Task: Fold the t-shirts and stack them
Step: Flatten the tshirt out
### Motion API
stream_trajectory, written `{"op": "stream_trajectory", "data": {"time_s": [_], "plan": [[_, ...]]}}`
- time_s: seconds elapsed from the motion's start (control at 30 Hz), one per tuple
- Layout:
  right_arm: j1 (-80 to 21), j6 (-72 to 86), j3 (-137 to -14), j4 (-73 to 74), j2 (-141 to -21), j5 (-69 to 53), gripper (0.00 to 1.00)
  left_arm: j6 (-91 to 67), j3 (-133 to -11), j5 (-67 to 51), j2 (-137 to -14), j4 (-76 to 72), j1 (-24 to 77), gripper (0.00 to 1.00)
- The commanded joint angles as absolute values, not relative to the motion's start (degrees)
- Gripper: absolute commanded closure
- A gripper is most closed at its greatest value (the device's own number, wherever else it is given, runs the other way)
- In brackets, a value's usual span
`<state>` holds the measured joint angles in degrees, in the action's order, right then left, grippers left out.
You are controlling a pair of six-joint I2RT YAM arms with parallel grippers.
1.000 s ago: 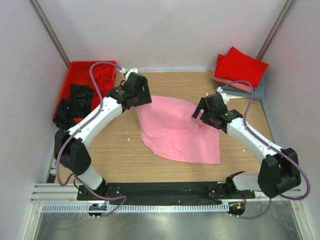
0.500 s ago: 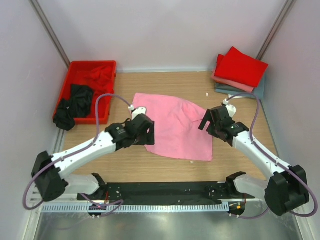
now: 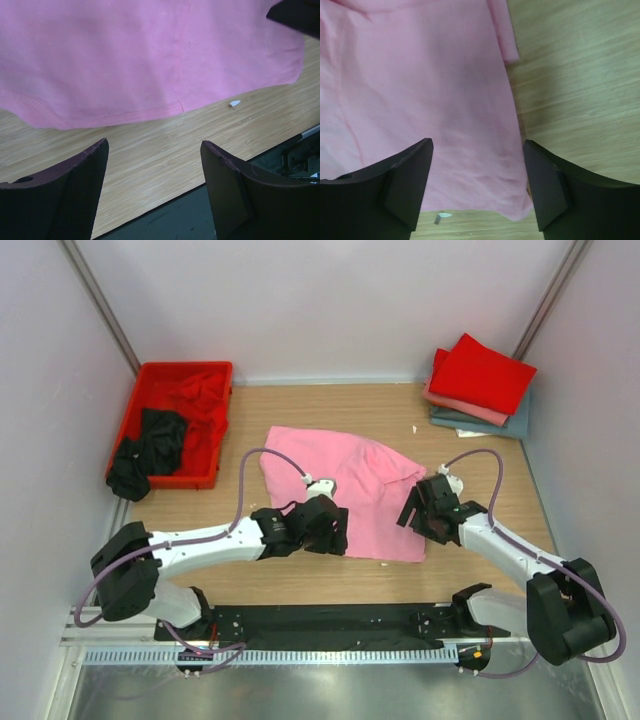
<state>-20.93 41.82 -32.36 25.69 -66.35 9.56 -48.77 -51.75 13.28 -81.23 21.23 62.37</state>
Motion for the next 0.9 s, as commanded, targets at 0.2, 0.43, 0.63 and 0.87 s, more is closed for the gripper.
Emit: {"op": "stream_trajectory", "data": {"time_s": [0.2,0.43,0.63,0.87], "plan": [[-22.23,46.49,-22.85,18.64,-63.72,3.34,0.84,-50.36,-51.24,16.87,-75.33,19.42,62.58,0.25],[-44.14,59.83,-32.58,11.44,-67.31,2.11,0.99,-50.36,-54.13,25.65,-63.04,35.40,62.49,0.24],[-58.44,52.92,-60.27,19.05,-83.92,5.34,0.19,-52.72,-55.28,35.32,-49.60,51.22,62.32,0.16],[-52.31,50.01,-58.38,34.01,-79.65,23.63,0.01,-56.16,-48.61,32.44,-44.29,49.60,62.23,0.14]]}}
